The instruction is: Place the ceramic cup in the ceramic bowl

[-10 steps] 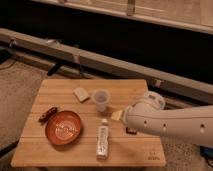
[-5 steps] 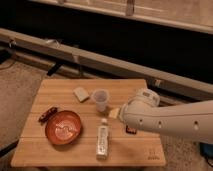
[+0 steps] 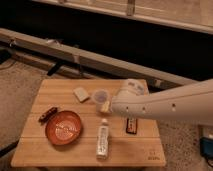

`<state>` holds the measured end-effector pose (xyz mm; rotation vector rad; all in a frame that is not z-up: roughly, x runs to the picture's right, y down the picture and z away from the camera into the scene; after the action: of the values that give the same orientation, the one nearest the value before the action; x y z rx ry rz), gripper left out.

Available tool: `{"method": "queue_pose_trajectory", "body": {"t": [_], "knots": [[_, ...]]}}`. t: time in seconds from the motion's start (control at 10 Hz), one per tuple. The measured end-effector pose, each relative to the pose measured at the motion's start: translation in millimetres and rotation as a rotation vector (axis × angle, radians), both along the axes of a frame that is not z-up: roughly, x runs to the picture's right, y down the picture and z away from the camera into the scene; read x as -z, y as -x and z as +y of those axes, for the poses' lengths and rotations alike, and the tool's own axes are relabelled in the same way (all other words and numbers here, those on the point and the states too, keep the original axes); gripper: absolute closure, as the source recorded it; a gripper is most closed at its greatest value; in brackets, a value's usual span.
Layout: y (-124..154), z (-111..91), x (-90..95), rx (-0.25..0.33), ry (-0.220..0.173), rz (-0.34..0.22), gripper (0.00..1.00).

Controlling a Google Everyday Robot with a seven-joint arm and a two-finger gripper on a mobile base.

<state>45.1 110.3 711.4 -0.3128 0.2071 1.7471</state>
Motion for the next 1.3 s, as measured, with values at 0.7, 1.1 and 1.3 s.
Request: {"method": "queue_pose_trajectory", "body": {"t": [0.7, 1.1, 1.3], "knots": [[41.4, -44.3, -51.5, 0.094, 0.009, -0.021, 0.2], [65.2, -79.4, -99.4, 0.141, 0.028, -0.014, 0.2], [70.8, -105.1, -136.3, 0.156, 0.045, -0.004, 0.2]]}}
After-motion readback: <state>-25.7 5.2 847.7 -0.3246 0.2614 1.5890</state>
